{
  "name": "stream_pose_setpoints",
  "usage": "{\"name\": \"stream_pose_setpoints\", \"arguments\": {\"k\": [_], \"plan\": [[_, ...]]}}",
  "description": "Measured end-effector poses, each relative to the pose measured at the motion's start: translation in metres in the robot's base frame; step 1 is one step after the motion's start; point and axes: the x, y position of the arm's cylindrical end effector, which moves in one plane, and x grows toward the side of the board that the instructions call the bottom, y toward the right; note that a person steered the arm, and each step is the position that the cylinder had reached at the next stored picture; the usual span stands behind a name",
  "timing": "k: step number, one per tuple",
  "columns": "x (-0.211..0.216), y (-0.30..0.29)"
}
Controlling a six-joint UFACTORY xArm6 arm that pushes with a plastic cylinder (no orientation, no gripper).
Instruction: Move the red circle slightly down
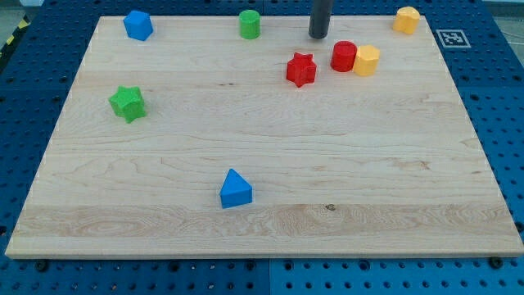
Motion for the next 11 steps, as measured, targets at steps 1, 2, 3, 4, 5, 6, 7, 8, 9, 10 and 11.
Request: {"name": "stream_pose_setpoints", "arguments": {"k": [1, 2, 3, 4, 5, 6, 7, 8, 9, 10, 11], "plan": [[0.023, 0.0], [0.037, 0.0], [0.048, 0.0], [0.029, 0.001], [0.019, 0.004], [0.041, 0.026], [0.059, 0.024], [0.076, 0.024], [0.095, 0.024], [0.103, 0.024], [0.113, 0.024]]}}
